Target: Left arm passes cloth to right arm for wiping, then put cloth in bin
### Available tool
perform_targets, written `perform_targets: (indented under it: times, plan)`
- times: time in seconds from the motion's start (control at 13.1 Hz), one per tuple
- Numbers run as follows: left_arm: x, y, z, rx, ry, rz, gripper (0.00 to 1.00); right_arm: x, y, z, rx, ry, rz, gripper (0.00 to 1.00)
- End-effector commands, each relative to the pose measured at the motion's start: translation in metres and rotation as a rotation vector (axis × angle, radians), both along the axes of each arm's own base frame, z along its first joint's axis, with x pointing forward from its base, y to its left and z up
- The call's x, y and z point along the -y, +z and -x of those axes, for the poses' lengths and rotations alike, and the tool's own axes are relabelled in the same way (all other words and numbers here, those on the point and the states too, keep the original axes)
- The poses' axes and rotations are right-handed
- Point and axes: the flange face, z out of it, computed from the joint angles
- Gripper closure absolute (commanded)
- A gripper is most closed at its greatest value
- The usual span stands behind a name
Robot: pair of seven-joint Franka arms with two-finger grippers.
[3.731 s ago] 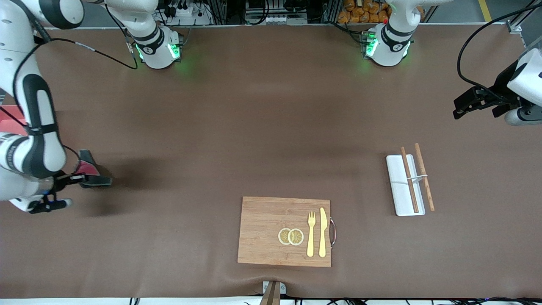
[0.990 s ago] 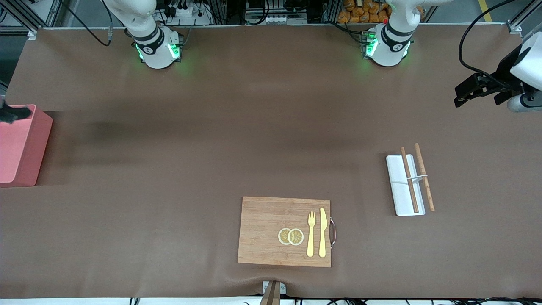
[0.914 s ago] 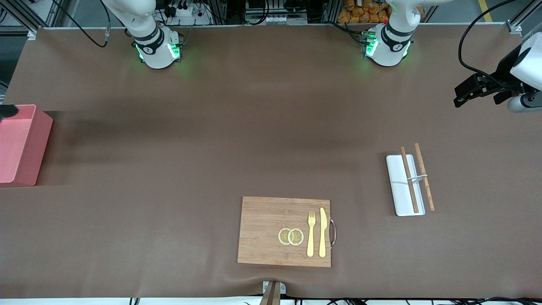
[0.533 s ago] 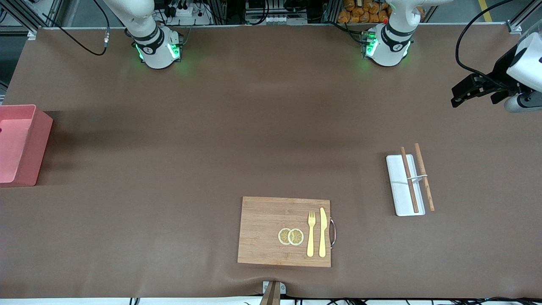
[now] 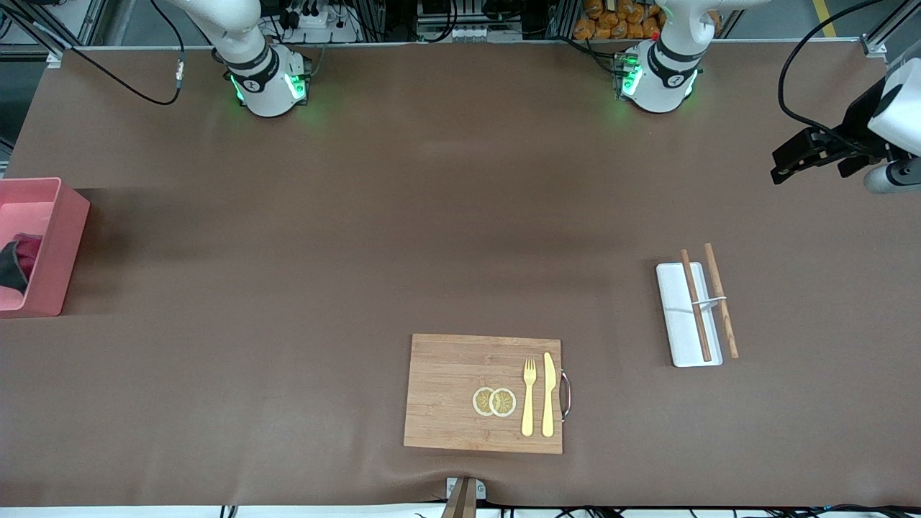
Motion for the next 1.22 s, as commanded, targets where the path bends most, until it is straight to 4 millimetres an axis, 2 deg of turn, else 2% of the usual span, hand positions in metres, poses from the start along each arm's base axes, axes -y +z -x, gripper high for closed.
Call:
perform_targets:
  times: [0.0, 0.23, 0.3, 0.46, 0.61, 0.76, 0.84, 0.91, 1.14]
  plan:
    - [-0.002, 0.004, 0.001, 0.006, 0.007, -0.021, 0.0, -0.078, 0.06, -0.027, 0.039, 0.091, -0.037, 0.0]
    - [-0.003, 0.006, 0.002, 0.01, -0.004, -0.022, 0.0, -0.169, 0.101, -0.054, 0.047, 0.195, -0.073, 0.0]
    - [-0.002, 0.006, 0.002, 0.01, -0.004, -0.022, 0.0, -0.201, 0.112, -0.057, 0.048, 0.178, -0.104, 0.0]
    - [-0.004, 0.007, 0.004, 0.009, 0.0, -0.025, 0.0, -0.27, 0.14, -0.058, 0.023, 0.108, -0.121, 0.0]
    - [-0.005, 0.006, 0.004, 0.013, 0.001, -0.037, 0.0, -0.351, 0.164, -0.053, -0.006, -0.002, -0.097, 0.0]
    - [-0.005, 0.002, 0.002, 0.023, 0.0, -0.044, 0.0, -0.409, 0.18, -0.039, -0.021, -0.087, -0.069, 0.0]
    - [-0.006, -0.002, 0.002, 0.019, 0.001, -0.046, 0.0, -0.43, 0.187, -0.029, -0.015, -0.118, -0.058, 0.0]
    - [-0.007, -0.003, 0.002, 0.019, 0.003, -0.046, 0.0, -0.44, 0.192, -0.018, -0.011, -0.135, -0.071, 0.0]
    - [-0.013, -0.004, 0.001, 0.025, 0.013, -0.046, 0.0, -0.443, 0.21, 0.006, 0.011, -0.204, -0.138, 0.0]
